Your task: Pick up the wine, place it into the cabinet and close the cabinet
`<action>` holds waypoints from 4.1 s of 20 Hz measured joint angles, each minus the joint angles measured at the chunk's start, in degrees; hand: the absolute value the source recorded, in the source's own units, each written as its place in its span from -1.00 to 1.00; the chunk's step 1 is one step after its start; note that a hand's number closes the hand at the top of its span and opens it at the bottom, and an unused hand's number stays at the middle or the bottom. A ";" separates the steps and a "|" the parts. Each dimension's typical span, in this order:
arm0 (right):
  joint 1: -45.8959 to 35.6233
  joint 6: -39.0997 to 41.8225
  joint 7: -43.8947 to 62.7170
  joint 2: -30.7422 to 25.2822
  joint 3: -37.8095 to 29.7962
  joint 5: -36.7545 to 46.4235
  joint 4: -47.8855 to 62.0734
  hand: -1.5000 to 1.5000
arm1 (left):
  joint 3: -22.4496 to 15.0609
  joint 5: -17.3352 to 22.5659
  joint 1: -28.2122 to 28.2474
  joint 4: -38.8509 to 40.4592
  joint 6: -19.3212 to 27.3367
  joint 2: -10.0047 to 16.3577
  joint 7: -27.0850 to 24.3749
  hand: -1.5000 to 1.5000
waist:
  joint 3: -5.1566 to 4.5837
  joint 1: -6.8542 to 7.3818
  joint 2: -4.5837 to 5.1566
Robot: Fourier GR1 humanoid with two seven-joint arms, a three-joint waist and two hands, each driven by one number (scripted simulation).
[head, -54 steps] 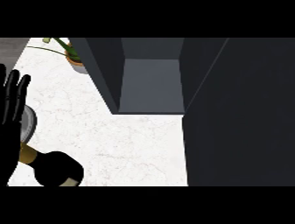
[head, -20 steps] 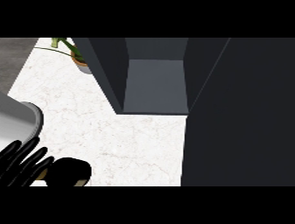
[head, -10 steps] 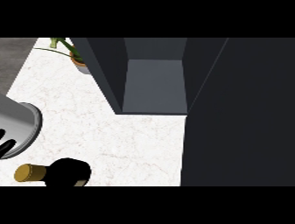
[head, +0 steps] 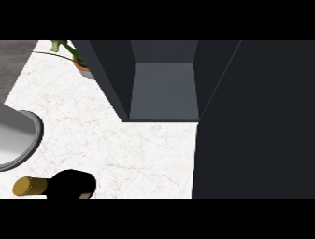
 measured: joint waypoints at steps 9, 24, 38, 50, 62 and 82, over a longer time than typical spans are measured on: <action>0.16 1.13 0.46 0.83 -0.51 -0.05 -0.19 -1.00 | 0.66 -1.18 -2.48 7.39 -3.93 -0.76 4.24 -1.00 | -0.01 -0.40 0.11; -3.86 0.72 5.29 0.73 -1.60 -0.14 -0.49 -1.00 | -6.74 -15.35 -3.39 19.08 -16.68 -10.49 3.73 -1.00 | -0.04 -0.57 0.13; -6.72 0.06 8.13 1.50 -2.27 -0.30 -0.47 -1.00 | -6.18 -31.84 -5.97 33.52 -28.55 -18.71 -6.24 -1.00 | -0.05 -0.59 0.14; -4.88 1.62 6.91 2.62 -2.29 -0.23 -0.51 -1.00 | -5.96 -39.53 -7.74 42.53 -35.80 -20.94 -12.91 -1.00 | -0.02 -0.56 0.12; -6.15 1.22 8.33 3.07 -2.06 -0.01 -0.60 -1.00 | -5.99 -48.89 -9.19 49.97 -39.34 -23.71 -20.84 -1.00 | -0.03 -0.53 0.13; -7.22 1.57 9.09 3.72 -1.96 0.27 -0.53 -1.00 | -7.93 -62.43 -11.35 61.64 -41.25 -25.42 -34.72 -1.00 | -0.02 -0.49 0.14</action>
